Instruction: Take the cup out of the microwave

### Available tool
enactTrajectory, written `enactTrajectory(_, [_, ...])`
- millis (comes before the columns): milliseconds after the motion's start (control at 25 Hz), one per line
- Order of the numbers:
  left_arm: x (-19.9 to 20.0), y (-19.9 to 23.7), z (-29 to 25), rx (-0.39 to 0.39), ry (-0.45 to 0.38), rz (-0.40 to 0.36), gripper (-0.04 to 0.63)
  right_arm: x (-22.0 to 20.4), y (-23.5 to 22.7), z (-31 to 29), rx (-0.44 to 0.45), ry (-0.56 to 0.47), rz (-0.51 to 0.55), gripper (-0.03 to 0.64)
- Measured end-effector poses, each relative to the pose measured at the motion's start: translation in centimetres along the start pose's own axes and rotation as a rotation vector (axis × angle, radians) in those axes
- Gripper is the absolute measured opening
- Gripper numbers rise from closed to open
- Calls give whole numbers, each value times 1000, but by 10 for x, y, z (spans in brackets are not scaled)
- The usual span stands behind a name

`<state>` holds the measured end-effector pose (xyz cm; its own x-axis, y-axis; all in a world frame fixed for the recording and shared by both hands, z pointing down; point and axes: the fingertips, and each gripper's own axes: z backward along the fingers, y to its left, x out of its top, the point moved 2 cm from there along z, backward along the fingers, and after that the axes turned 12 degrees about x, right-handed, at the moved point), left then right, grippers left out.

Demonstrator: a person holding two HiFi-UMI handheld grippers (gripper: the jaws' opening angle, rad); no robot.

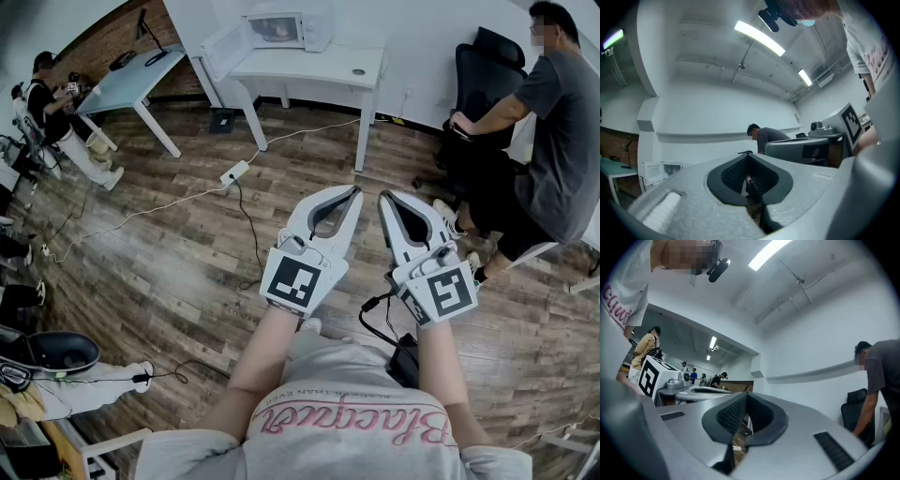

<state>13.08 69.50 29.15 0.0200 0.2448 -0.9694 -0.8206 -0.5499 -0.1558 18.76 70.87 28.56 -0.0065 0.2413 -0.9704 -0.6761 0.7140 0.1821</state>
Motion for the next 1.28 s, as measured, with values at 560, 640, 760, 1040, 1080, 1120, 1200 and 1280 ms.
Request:
enactTrajectory(560, [-5, -24, -5, 18, 6, -9, 5, -17, -12, 38, -20, -22, -50, 11])
enactTrajectory(640, [-7, -23, -10, 10, 2, -9, 5, -17, -17, 36, -25, -35, -52, 11])
enactTrajectory(760, [-11, -19, -22, -4, 2, -17, 5, -19, -28, 30, -46, -38, -43, 11])
enactTrajectory(1040, [-21, 1, -50, -20, -12, 32, 5, -33, -53, 6, -72, 3, -44, 11])
enactTrajectory(1080, [-24, 5, -54, -21, -11, 30, 5, -34, -56, 2, -72, 3, -48, 11])
enactTrajectory(1120, [-26, 11, -58, -19, -8, 30, 6, -35, -60, -4, -72, 2, -52, 11])
enactTrajectory(1200, [-30, 24, -67, -15, -5, 26, 6, -37, -67, -18, -70, 4, -54, 11])
enactTrajectory(1280, [-34, 40, -77, -2, -11, 15, 5, -42, -74, -35, -64, 13, -52, 11])
